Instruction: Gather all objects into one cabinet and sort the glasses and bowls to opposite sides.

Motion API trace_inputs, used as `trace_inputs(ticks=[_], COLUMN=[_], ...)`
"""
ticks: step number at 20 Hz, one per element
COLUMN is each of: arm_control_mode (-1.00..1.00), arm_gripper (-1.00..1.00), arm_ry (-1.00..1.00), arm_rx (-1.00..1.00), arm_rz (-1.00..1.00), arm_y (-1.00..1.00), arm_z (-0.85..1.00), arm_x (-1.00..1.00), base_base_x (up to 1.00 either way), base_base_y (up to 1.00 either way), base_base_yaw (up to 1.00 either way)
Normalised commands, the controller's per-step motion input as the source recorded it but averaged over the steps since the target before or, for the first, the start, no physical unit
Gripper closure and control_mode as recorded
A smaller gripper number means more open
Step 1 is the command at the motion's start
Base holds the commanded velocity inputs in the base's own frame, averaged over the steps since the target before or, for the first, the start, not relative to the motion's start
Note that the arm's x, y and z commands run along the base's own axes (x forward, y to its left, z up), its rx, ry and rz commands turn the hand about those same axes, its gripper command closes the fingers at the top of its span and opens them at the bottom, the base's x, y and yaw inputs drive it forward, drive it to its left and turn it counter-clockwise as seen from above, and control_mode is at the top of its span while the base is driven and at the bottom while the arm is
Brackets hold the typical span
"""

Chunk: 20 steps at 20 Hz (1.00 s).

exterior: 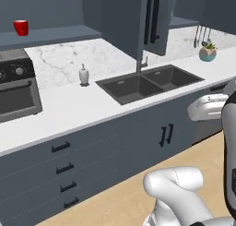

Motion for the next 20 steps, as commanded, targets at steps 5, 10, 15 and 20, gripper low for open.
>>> trace_inputs(ticks=[5, 10, 15, 20], arm_control_mode=[1.00, 1.00, 1.00, 1.00], arm_gripper=[-1.00, -1.00, -1.00, -1.00], arm_ry=[0.00, 0.00, 0.00, 0.00], arm_rx=[0.00, 0.00, 0.00, 0.00], arm_rz=[0.00, 0.00, 0.00, 0.00], arm_y=[0.00, 0.00, 0.00, 0.00], arm_z=[0.00, 0.00, 0.00, 0.00], arm_x=[0.00, 0.00, 0.00, 0.00], base_base_x=[0.00, 0.00, 0.50, 0.63], base_base_y=[1.00, 0.98, 0.21, 0.00], base_base_yaw=[0.23, 0.27, 0.21, 0.19])
